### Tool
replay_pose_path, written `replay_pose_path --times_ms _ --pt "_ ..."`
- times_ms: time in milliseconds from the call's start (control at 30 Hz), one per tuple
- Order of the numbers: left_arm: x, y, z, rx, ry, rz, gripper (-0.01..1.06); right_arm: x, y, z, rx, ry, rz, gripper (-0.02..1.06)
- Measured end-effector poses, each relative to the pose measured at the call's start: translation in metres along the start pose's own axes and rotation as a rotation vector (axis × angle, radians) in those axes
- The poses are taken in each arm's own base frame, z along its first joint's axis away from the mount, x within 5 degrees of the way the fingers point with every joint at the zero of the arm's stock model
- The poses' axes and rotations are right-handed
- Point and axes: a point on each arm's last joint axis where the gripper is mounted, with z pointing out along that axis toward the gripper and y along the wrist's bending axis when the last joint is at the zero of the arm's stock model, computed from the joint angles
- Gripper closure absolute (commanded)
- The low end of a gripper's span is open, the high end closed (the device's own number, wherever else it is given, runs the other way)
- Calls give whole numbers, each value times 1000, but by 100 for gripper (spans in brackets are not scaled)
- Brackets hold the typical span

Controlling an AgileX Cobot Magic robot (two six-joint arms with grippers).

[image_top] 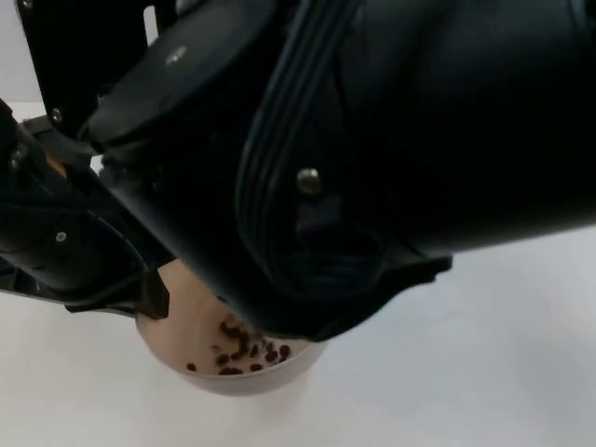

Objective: Pick up the bowl with the left hand and pour the coffee beans from the cup into the bowl with the right hand.

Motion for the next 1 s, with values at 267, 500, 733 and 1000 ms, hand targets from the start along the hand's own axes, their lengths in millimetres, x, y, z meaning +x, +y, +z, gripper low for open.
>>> replay_pose_path --times_ms 267,500,733,1000 --pt "0 0 0 0 -2 0 105 0 0 0 -1 -2 12 104" --pt "0 0 0 0 -2 0 105 8 -11 -3 -39 25 89 104" --pt "0 0 0 1 -4 0 105 26 -29 -8 -133 97 221 104" --pt "0 0 0 1 -4 0 105 39 -16 6 -279 196 370 104"
